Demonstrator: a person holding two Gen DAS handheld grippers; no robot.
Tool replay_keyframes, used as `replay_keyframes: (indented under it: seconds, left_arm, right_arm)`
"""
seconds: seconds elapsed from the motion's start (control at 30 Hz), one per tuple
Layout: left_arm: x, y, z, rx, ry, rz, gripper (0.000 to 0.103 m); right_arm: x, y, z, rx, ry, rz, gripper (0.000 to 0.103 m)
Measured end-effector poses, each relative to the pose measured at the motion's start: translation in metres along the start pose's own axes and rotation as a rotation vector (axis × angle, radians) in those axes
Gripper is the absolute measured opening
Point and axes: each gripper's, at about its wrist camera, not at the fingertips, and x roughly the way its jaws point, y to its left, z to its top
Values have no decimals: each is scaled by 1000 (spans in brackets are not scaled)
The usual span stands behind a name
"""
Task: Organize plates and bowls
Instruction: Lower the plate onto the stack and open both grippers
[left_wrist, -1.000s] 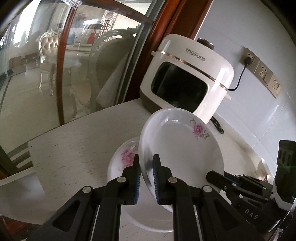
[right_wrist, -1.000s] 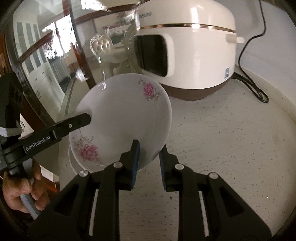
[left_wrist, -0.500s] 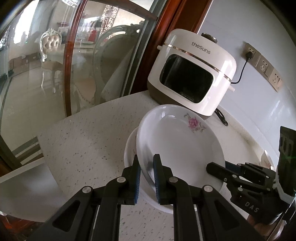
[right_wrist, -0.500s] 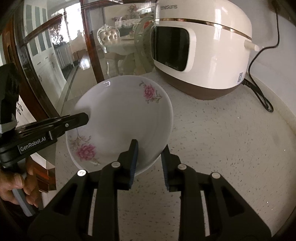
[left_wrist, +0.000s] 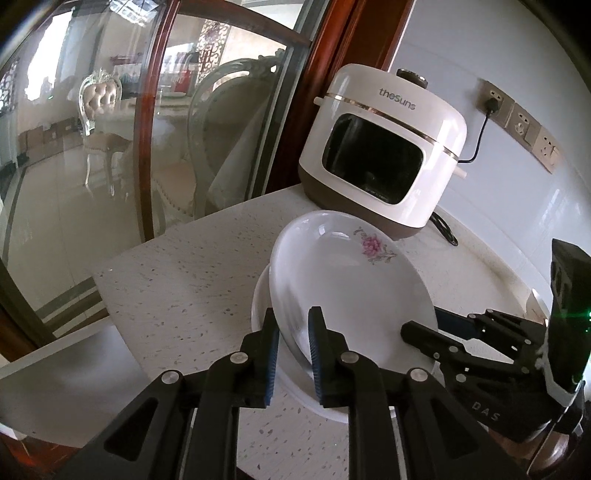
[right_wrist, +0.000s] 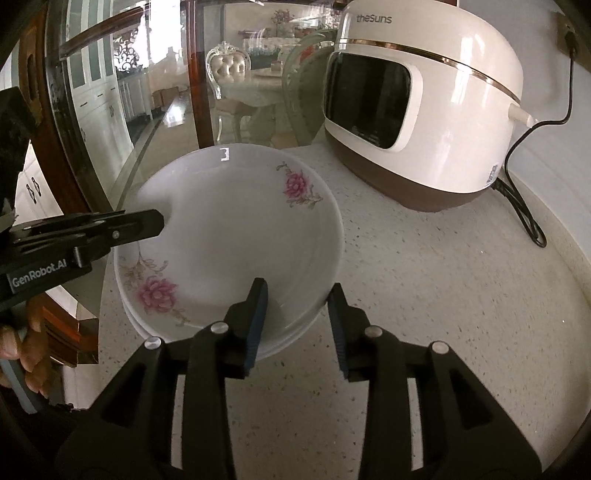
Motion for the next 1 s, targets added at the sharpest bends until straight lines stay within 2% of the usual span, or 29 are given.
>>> replay_keyframes:
  seconds: [0.03, 0.1, 0.37, 0.73, 1.0]
  left_arm:
    - [-1, 0, 0, 2, -4, 2, 17]
    - [-5, 1, 0, 9, -14, 11, 17]
    - [-5, 1, -2, 23, -11, 20, 19]
    - [-3, -2, -10, 80, -21, 98, 21]
    - [1, 0, -11, 82, -13, 101, 25]
  right_arm:
    - [0, 2, 0, -8, -2, -3, 42]
    - [2, 8, -1, -40, 7, -34, 57]
    - [1, 8, 0, -45, -1, -17, 57]
    - [3, 9, 1, -31, 1, 1, 58]
    - [5, 8, -1, -12, 4, 13, 64]
